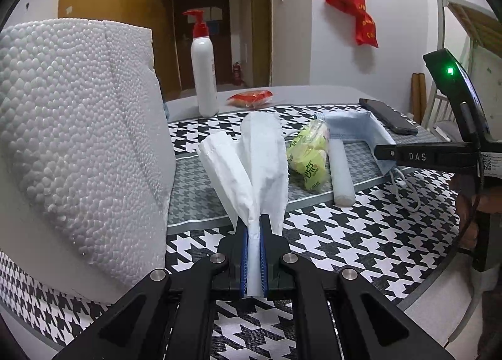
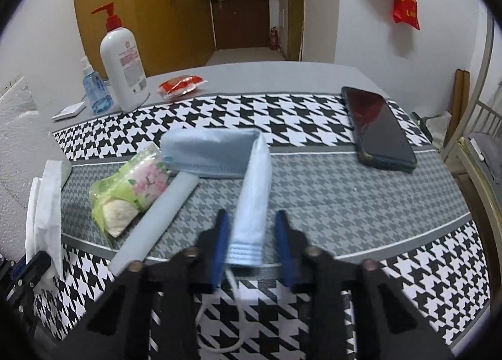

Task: Organize soft objects
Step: 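Carry the blue mask over the foam box while the left tool carries the paper masks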

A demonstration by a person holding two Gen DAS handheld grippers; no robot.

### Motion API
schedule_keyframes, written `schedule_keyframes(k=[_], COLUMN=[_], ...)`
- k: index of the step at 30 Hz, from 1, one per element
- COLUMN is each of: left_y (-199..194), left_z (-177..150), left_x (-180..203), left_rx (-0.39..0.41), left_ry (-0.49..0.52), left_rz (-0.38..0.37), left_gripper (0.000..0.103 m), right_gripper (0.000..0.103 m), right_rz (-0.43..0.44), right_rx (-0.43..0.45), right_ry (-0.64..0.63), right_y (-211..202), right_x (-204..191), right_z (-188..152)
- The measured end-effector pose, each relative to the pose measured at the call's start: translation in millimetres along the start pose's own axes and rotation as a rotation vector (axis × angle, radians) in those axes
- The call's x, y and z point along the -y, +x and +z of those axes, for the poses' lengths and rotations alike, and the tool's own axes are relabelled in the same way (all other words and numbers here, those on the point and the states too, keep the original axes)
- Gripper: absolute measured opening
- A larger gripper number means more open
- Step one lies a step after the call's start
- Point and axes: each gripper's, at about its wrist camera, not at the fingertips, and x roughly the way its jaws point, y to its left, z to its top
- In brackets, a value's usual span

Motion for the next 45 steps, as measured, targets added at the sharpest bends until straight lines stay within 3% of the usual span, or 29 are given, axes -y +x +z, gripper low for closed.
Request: schedule_keyframes(k=[4,21,45], left_y=[1,-30,-105], left_z=[0,2,0], left_x=[0,1,-15], left_rx=[0.000,0.074,0.218], left_ry=[-0.003,-0.006,-0.004], left_rz=[-0.006,-0.061,-0.068], left_gripper=[0.007,0.007,0.007], right_gripper=[0.014,0.014,0.014], right_rz=[0.012,0.047,0.067], right_rx=[0.001,0.121,0.322], right_ry=[0.012,0.151,0.124], right_y=[0,-68,-176], right_x=[1,22,-5], right_z=[0,-19,-36])
